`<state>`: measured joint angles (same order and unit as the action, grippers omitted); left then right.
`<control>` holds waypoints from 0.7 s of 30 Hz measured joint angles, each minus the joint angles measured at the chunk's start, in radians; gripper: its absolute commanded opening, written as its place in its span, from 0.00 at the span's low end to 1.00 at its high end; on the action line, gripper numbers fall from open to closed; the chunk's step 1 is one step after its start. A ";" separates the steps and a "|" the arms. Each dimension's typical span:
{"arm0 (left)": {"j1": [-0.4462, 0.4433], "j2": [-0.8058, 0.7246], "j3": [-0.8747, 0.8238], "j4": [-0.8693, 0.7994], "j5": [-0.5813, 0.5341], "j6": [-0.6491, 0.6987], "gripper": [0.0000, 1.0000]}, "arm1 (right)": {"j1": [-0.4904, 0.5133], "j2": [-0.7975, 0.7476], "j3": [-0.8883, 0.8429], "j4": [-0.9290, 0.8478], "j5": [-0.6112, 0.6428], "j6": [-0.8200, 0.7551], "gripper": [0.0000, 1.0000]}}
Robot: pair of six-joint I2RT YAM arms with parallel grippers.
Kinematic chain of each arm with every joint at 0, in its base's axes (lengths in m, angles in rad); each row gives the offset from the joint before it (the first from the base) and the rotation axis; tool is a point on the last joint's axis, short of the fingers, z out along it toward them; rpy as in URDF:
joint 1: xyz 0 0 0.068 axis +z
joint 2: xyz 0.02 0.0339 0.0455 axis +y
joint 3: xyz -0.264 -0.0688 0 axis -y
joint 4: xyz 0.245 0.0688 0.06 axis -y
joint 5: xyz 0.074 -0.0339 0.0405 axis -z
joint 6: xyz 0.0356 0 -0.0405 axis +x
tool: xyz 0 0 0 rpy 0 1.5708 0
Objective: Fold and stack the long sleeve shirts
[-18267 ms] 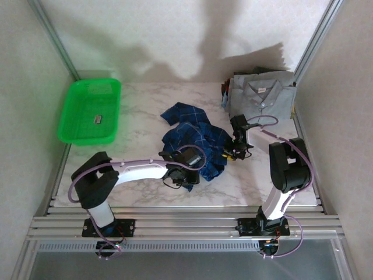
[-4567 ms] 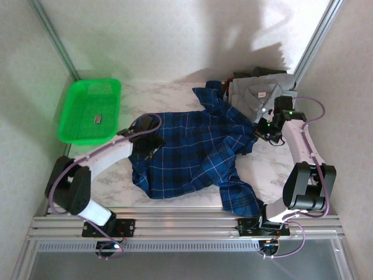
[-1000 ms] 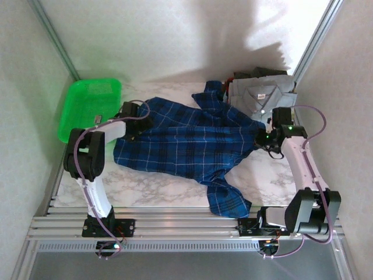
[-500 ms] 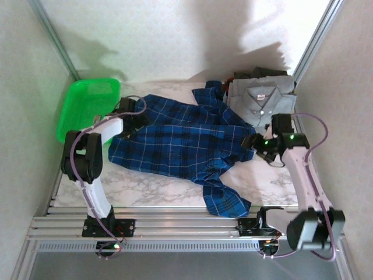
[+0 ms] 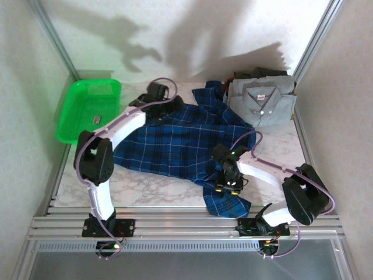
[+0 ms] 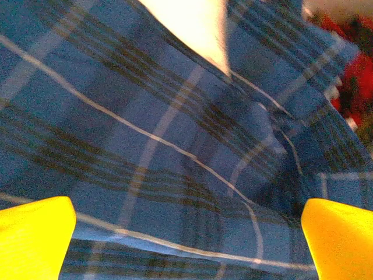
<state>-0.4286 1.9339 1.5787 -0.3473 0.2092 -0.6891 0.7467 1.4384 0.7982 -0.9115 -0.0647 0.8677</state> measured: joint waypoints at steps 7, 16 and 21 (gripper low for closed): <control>-0.106 0.111 -0.016 0.096 0.123 -0.043 0.98 | 0.063 -0.071 -0.082 0.019 0.080 0.229 0.02; -0.140 0.336 0.110 0.185 0.184 -0.071 0.97 | 0.076 -0.372 -0.012 -0.175 0.143 0.365 0.00; -0.134 0.364 0.139 0.199 0.144 -0.084 0.97 | 0.137 -0.372 0.006 -0.271 0.131 0.436 0.00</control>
<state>-0.5625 2.2974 1.7176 -0.1482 0.3531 -0.7731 0.8841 1.0668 0.8043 -1.1828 0.0666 1.3033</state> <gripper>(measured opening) 0.974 0.039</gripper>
